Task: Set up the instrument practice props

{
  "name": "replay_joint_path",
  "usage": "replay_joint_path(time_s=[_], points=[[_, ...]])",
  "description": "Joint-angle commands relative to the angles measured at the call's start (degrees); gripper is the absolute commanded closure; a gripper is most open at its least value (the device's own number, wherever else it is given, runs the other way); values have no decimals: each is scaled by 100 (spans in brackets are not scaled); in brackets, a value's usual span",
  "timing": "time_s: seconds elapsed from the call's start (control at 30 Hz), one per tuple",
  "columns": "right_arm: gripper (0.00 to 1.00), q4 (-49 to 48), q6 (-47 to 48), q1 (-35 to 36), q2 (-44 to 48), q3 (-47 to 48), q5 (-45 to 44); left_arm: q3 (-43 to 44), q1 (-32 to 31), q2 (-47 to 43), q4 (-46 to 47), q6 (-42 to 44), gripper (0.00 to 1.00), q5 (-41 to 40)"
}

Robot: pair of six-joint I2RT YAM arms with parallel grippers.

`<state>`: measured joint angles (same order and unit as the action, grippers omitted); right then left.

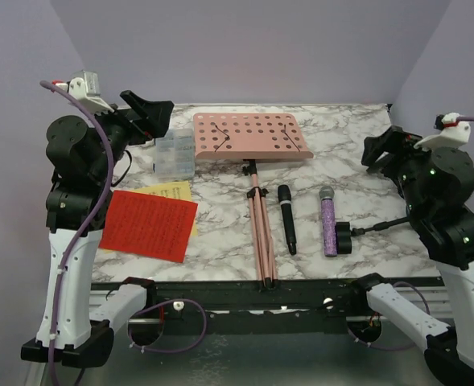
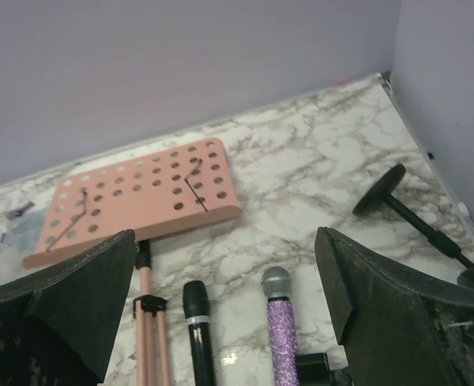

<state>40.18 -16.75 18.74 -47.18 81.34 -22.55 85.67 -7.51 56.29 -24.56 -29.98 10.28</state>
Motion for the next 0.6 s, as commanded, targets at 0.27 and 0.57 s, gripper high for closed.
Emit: replay_joint_path(time_s=[0.27,0.57], points=[[0,-864,-1400,-27,-1851,-1622,732,40,23,1732,-90,300,1,1270],[0,-1870,-2101,-1197,-3332,-1633,4409,-1294,22,1897,621,208,1,1196]])
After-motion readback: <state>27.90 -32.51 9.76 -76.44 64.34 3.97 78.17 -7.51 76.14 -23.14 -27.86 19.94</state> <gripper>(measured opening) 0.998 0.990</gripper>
